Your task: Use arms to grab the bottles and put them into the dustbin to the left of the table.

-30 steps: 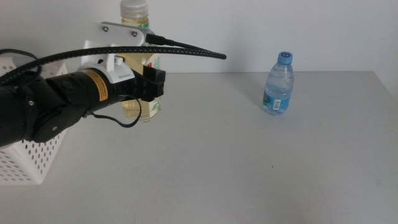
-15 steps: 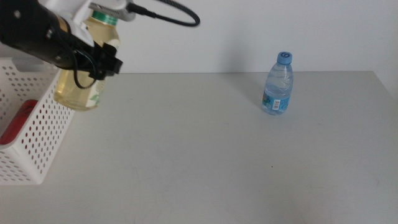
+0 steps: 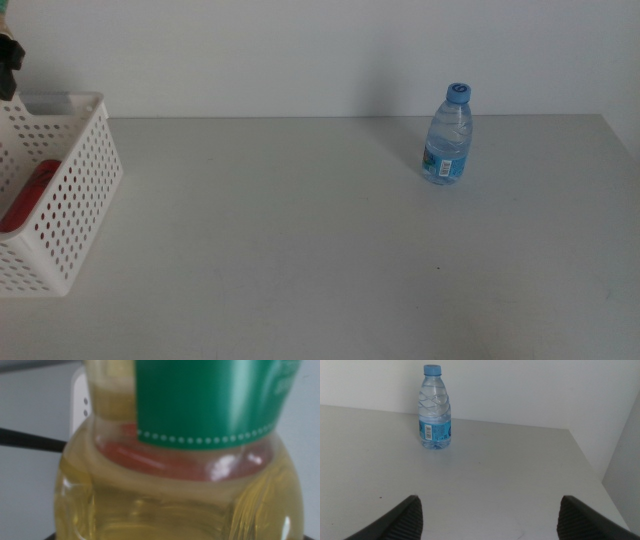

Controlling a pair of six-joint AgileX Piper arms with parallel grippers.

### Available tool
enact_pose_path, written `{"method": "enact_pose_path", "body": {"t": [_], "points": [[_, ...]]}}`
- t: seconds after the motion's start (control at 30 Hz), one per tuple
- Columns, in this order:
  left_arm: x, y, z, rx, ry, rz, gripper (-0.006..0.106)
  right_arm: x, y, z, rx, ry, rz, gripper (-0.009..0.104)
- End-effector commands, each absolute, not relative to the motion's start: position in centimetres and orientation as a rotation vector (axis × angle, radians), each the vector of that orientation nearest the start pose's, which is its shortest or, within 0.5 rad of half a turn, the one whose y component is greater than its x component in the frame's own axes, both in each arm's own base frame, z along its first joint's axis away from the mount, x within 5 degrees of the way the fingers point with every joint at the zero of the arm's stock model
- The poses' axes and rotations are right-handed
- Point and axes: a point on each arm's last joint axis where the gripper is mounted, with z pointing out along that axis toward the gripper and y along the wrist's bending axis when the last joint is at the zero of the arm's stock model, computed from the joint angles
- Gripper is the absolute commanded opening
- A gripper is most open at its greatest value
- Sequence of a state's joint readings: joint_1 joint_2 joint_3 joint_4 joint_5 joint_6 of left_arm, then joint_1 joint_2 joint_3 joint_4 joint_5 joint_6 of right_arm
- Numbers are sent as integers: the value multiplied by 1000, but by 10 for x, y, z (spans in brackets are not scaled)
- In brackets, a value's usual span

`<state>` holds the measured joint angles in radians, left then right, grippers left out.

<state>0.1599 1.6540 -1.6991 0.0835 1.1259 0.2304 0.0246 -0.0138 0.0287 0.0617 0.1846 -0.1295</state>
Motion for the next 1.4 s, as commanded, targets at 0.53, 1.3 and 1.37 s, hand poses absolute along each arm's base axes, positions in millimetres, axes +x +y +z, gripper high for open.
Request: {"method": "enact_pose_path", "body": {"t": [0.53, 1.3, 1.37], "points": [[397, 88, 321, 92, 2666, 81, 0, 55, 2, 199, -82, 1578, -36, 94], [405, 84, 309, 102, 2699, 2, 94, 55, 2, 199, -82, 1578, -36, 94], [400, 81, 320, 97, 2677, -21, 94, 55, 2, 199, -82, 1578, -36, 94]]}}
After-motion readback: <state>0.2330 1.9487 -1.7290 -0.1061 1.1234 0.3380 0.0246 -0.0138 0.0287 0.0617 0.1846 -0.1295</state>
